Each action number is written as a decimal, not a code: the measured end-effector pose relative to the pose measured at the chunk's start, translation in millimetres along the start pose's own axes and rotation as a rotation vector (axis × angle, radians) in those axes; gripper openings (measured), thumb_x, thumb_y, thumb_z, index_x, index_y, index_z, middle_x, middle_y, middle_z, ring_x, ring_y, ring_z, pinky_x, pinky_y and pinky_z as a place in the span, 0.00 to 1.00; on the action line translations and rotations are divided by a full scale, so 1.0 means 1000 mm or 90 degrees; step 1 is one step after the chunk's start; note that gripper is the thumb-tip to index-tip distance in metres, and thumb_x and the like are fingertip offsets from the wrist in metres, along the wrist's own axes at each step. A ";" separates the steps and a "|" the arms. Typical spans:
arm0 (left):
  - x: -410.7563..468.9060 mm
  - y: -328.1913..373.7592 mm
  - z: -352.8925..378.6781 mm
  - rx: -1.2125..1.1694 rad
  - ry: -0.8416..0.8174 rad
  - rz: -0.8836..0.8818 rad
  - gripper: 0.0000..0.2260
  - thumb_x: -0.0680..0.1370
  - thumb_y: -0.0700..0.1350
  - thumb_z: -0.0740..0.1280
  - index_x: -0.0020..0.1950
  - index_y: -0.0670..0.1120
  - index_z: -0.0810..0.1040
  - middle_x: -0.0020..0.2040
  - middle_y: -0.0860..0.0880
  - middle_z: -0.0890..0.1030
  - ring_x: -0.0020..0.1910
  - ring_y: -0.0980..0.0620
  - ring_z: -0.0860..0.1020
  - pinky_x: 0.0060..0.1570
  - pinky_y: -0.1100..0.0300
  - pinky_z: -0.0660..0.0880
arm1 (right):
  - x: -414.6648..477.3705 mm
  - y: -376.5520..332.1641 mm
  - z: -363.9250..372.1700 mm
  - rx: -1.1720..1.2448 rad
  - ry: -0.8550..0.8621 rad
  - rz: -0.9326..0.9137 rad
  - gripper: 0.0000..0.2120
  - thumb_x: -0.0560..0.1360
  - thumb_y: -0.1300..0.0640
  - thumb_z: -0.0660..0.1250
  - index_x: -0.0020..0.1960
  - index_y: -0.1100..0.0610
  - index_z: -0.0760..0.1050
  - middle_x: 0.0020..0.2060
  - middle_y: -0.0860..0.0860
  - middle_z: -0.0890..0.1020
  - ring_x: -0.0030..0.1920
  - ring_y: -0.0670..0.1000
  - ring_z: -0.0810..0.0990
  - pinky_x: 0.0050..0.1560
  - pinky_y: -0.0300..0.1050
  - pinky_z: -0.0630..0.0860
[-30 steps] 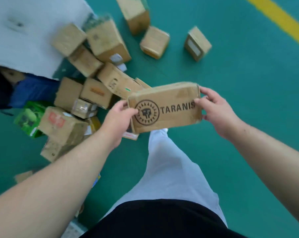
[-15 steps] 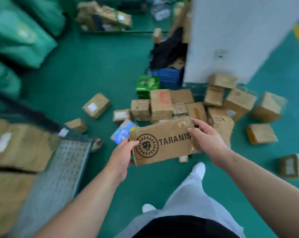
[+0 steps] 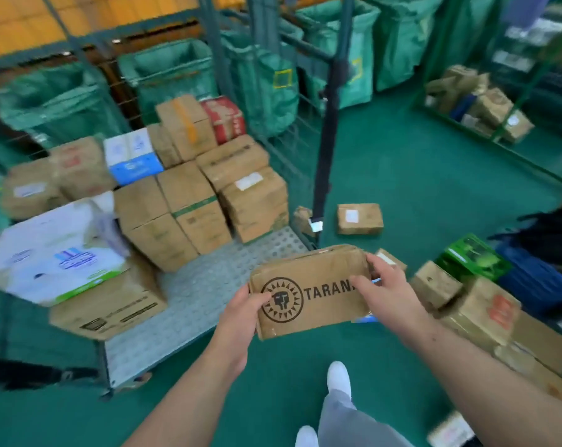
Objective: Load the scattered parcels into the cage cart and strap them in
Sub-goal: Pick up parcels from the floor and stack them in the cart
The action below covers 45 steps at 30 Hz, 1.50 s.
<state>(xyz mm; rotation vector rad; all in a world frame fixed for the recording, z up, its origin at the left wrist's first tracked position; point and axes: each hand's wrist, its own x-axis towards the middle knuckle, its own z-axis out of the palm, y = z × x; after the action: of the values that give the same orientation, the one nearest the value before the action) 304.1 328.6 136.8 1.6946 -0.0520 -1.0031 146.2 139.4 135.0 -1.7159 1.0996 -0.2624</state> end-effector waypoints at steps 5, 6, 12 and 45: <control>0.031 0.027 -0.034 -0.045 0.091 0.010 0.14 0.82 0.44 0.66 0.67 0.54 0.76 0.51 0.58 0.85 0.51 0.58 0.82 0.60 0.54 0.75 | 0.059 -0.039 0.036 -0.056 -0.036 -0.078 0.10 0.77 0.45 0.69 0.58 0.42 0.77 0.52 0.47 0.80 0.46 0.43 0.82 0.39 0.34 0.76; 0.036 0.037 -0.036 -0.062 0.107 0.009 0.14 0.82 0.44 0.67 0.66 0.56 0.73 0.51 0.59 0.83 0.51 0.60 0.80 0.60 0.55 0.73 | 0.070 -0.046 0.039 -0.055 -0.034 -0.094 0.07 0.77 0.46 0.70 0.55 0.43 0.77 0.50 0.46 0.81 0.45 0.45 0.82 0.42 0.40 0.78; 0.097 0.093 -0.046 -0.037 0.215 0.024 0.28 0.80 0.45 0.69 0.79 0.55 0.66 0.72 0.53 0.75 0.65 0.52 0.73 0.70 0.49 0.66 | 0.159 -0.098 0.046 -0.058 -0.072 -0.118 0.10 0.75 0.53 0.75 0.44 0.51 0.73 0.37 0.47 0.83 0.36 0.48 0.79 0.40 0.46 0.75; 0.213 0.121 -0.463 -0.197 0.402 -0.025 0.09 0.81 0.42 0.68 0.58 0.54 0.78 0.53 0.44 0.82 0.50 0.49 0.79 0.58 0.47 0.76 | 0.231 -0.312 0.473 -0.186 -0.232 -0.183 0.17 0.73 0.53 0.78 0.38 0.58 0.71 0.35 0.54 0.77 0.36 0.54 0.73 0.40 0.51 0.71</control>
<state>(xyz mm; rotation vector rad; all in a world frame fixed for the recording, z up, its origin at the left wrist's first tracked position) 786.1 533.4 124.3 1.6529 0.5233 -0.4376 742.1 278.1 115.1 -2.0838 0.6451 0.0397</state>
